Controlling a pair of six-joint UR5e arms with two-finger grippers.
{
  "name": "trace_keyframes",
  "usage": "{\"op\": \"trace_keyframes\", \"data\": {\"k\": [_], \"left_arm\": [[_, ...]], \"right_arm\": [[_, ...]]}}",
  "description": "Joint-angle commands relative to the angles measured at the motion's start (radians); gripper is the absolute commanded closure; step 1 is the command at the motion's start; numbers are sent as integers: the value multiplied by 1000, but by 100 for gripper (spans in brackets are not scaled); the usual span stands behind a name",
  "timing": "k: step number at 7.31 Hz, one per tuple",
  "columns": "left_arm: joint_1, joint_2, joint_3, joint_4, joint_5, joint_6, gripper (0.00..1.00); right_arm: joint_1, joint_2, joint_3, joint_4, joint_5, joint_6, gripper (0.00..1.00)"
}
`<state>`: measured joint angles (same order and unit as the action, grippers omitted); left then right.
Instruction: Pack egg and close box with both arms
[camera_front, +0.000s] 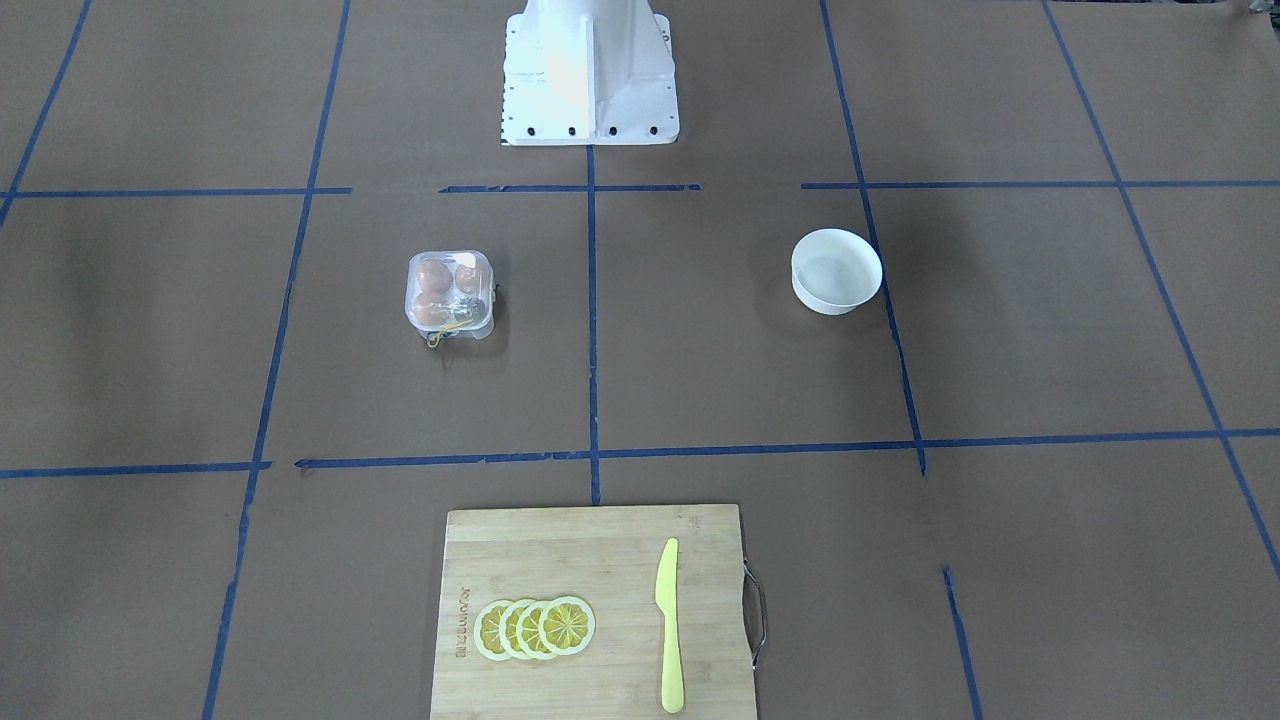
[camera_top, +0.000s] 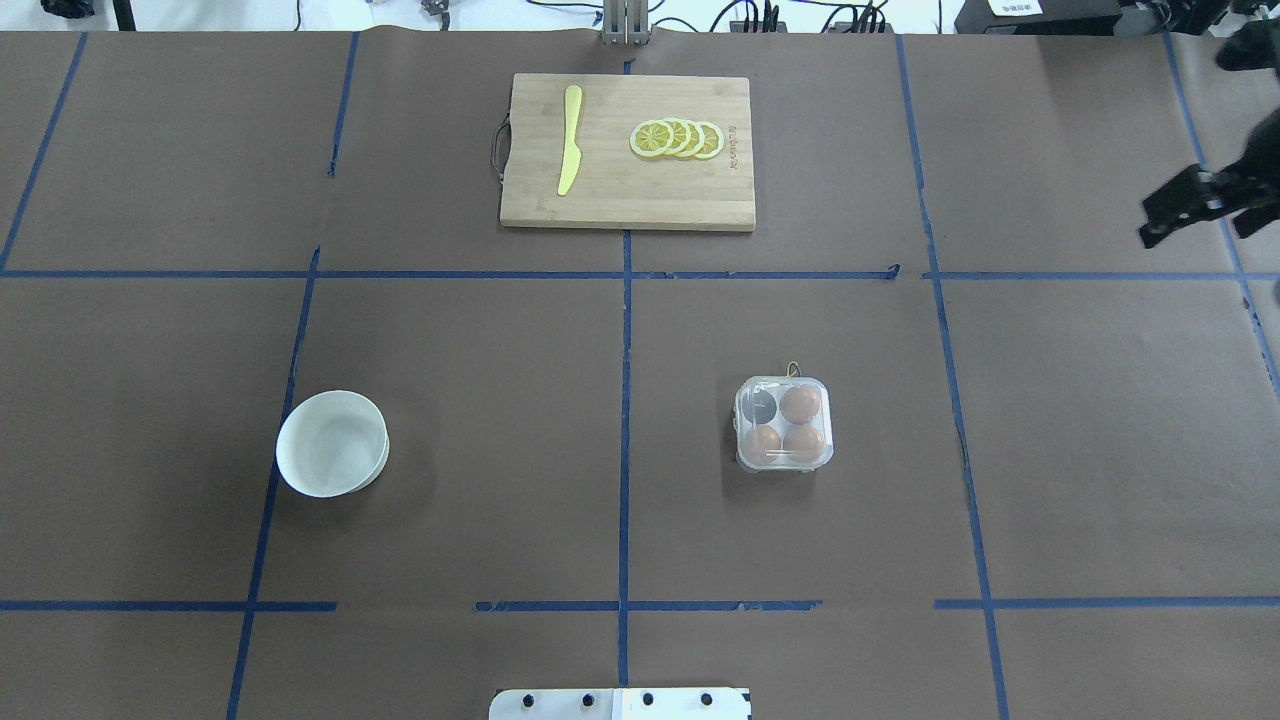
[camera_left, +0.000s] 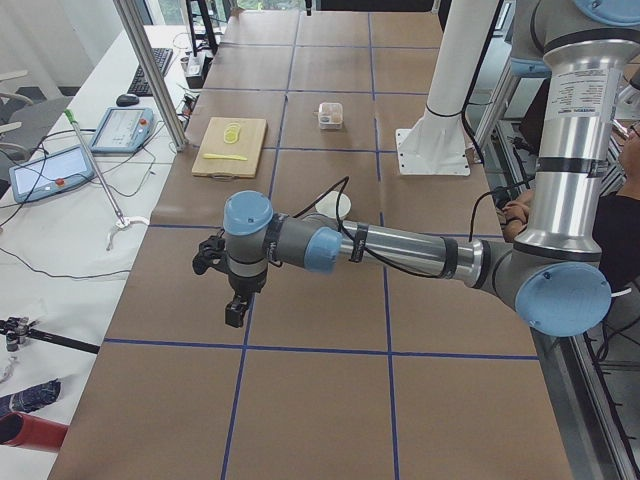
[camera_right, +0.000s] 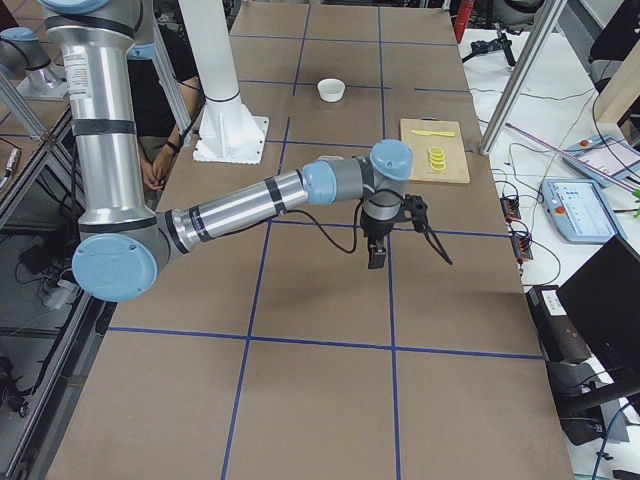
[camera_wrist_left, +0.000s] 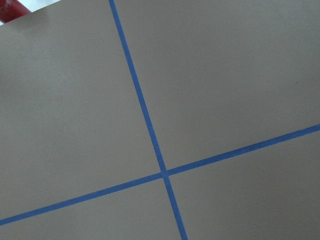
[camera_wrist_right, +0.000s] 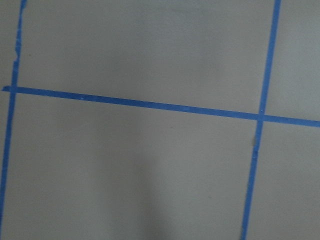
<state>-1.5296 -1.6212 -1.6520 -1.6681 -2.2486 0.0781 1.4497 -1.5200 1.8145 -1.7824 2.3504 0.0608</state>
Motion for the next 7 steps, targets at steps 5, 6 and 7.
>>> {"op": "trace_keyframes", "data": {"k": [5,6,7], "left_arm": [[-9,64,9,8,-6,2,0],[-9,67,5,8,-5,0,0],[-9,67,6,8,-5,0,0]], "right_arm": [[192,-60,-259,188,10,-104,0],[193,-74,-259,248,9,-93,0],[193,-66,-259,248,12,-75,0]]}}
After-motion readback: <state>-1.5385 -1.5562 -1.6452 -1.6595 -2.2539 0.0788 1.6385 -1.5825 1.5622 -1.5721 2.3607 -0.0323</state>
